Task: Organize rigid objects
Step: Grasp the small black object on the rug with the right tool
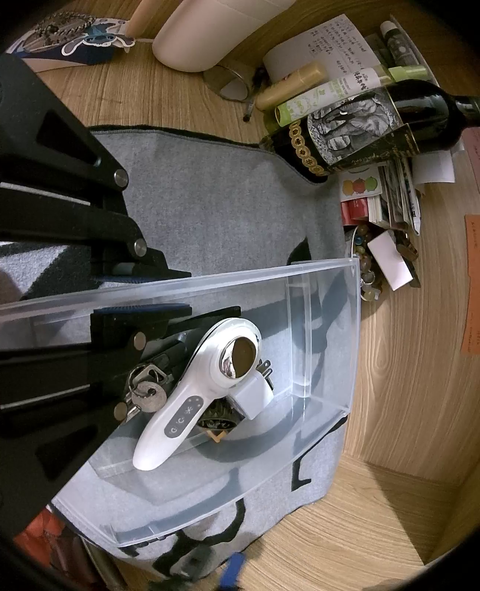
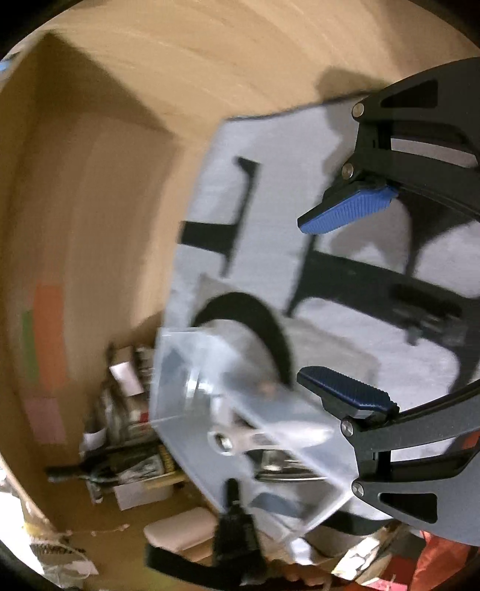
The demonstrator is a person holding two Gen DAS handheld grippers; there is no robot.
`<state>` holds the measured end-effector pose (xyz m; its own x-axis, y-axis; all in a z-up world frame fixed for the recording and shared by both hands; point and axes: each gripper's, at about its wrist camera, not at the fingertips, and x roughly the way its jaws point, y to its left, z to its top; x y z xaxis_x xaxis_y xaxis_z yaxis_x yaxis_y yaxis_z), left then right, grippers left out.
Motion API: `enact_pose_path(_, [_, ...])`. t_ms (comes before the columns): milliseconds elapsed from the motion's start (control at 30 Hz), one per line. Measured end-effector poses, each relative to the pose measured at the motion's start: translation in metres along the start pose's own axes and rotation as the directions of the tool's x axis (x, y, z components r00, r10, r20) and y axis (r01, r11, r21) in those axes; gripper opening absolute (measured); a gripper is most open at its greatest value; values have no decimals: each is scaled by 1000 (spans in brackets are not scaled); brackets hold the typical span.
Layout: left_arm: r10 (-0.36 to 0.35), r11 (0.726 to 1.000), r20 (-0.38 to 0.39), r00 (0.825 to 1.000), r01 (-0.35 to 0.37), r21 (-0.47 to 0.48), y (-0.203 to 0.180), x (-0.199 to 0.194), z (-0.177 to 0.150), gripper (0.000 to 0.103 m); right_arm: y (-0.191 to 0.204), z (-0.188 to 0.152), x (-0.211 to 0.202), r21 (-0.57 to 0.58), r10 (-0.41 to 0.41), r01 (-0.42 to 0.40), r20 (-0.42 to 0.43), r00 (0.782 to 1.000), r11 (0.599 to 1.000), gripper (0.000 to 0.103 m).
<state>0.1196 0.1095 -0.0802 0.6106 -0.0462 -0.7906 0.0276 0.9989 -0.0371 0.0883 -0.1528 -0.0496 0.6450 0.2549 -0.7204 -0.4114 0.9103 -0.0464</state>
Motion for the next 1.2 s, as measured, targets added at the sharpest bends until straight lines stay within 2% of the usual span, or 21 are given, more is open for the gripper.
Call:
enact_pose_path(200, [2,1000,1,1000,-2,6,0,0,0,9,-7,-33,19,62,27,-20,-116,993,998,71])
enact_pose_path(233, [2,1000,1,1000,-2,6,1,0,0,9,-9,-38,22,72,37,-27,-136,990,997,67])
enact_pose_path(267, [2,1000,1,1000,-2,6,1,0,0,9,-9,-43,23,78,37,-26,-151,988,997,56])
enact_pose_path(333, [2,1000,2,1000,-2,5,1,0,0,9,-12,-50,27,91,63,-47,-185,981,995,49])
enact_pose_path(433, [0,1000,4,1000,0,2,2,0,0,9,-11,-52,20,93,98,-85,-156,983,992,29])
enact_pose_path(600, [2,1000,3,1000,-2,4,2,0,0,9,-4,-46,16,72,104,-95,-132,986,993,19])
enact_pose_path(633, [2,1000,4,1000,-2,4,2,0,0,9,-3,-45,15,67,105,-97,-127,986,993,13])
enact_pose_path(700, [0,1000,4,1000,0,3,3,0,0,9,-1,-42,14,58,103,-97,-118,988,994,8])
enact_pose_path(867, [0,1000,4,1000,0,4,3,0,0,9,-5,-33,9,59,93,-89,-86,992,994,8])
enact_pose_path(1000, [0,1000,4,1000,0,4,3,0,0,9,-13,-32,4,105,120,-110,-104,987,988,10])
enact_pose_path(1033, [0,1000,5,1000,0,3,3,0,0,9,-13,-33,3,109,131,-119,-108,985,987,16])
enact_pose_path(1067, [0,1000,5,1000,0,3,3,0,0,9,-12,-34,2,107,137,-125,-112,984,986,27])
enact_pose_path(1133, [0,1000,5,1000,0,3,3,0,0,9,-8,-38,1,91,128,-117,-119,985,989,39])
enact_pose_path(1200, [0,1000,4,1000,0,3,3,0,0,9,-3,-41,5,76,141,-131,-138,980,988,39])
